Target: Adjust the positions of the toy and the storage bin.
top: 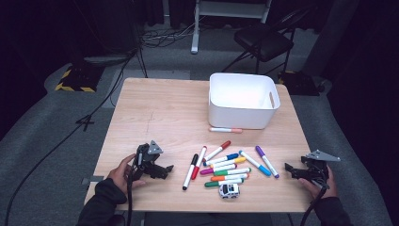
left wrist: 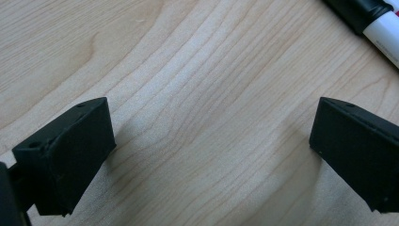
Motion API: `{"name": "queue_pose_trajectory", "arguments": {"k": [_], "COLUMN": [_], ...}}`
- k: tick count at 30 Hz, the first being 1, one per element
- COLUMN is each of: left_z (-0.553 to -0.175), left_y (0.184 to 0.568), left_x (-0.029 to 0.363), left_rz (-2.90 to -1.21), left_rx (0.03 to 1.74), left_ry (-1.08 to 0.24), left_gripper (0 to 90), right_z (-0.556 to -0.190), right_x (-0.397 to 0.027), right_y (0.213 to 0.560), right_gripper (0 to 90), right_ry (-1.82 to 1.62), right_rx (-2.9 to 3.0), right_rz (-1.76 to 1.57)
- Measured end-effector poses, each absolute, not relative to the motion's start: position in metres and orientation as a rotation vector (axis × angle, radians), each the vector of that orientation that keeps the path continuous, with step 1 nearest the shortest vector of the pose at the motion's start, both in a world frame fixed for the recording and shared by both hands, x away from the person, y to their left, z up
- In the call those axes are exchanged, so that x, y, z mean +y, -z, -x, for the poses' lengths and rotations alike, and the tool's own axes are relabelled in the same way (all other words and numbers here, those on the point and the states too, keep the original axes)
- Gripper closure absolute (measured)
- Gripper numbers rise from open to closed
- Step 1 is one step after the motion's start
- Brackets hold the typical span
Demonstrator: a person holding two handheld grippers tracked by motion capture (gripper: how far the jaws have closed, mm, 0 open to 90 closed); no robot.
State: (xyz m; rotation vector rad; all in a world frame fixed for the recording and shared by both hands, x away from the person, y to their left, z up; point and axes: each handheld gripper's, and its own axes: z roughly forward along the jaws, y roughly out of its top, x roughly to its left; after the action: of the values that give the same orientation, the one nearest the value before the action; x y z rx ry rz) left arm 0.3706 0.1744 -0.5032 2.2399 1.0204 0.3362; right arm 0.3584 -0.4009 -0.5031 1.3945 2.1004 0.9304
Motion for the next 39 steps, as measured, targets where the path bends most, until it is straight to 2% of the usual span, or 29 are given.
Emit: {"name": "queue_pose_trajectory", "arguments": {"k": [2,11,14,17,22,24,27,28,32,39], "left_z": [-0.369,-0.371,-0.371,-0.372,-0.371,-0.370,-0.371,-0.371,-0.372,-0.372], "left_y": [0.503,0.503,0.503,0.503,0.503,0.503,0.504,0.503,0.503,0.503], "left_x": [0.171,0.168,0.168,0.170,0.175,0.176,0.178,0.180,0.183,0.184], "left_rz": [-2.230,-2.232,-2.232,-2.241,-2.256,-2.259,-2.260,-2.275,-2.287,-2.292], "left_rx": [1.058,1.044,1.043,1.020,0.987,0.981,0.962,0.938,0.899,0.887], "left_ry": [-0.374,-0.353,-0.353,-0.348,-0.342,-0.340,-0.324,-0.330,-0.285,-0.305], "left_gripper": [0.1,0.0,0.0,0.1,0.2,0.4,0.2,0.1,0.1,0.2], "right_z": [-0.358,-0.358,-0.358,-0.359,-0.366,-0.382,-0.391,-0.402,-0.415,-0.447], "right_x": [-0.401,-0.401,-0.408,-0.415,-0.419,-0.410,-0.403,-0.394,-0.386,-0.366], "right_y": [0.503,0.503,0.502,0.498,0.464,0.435,0.421,0.404,0.388,0.364], "right_gripper": [16.6,17.1,23.8,23.6,23.5,23.9,24.9,25.1,25.4,25.0], "right_ry": [-0.931,-0.931,-1.016,-1.096,-1.119,-1.089,-1.102,-1.116,-1.166,-1.196], "right_rx": [2.100,2.101,2.078,2.048,1.968,1.943,1.936,1.929,1.916,1.903], "right_rz": [-1.395,-1.394,-1.421,-1.456,-1.392,-1.323,-1.277,-1.235,-1.216,-1.180]}}
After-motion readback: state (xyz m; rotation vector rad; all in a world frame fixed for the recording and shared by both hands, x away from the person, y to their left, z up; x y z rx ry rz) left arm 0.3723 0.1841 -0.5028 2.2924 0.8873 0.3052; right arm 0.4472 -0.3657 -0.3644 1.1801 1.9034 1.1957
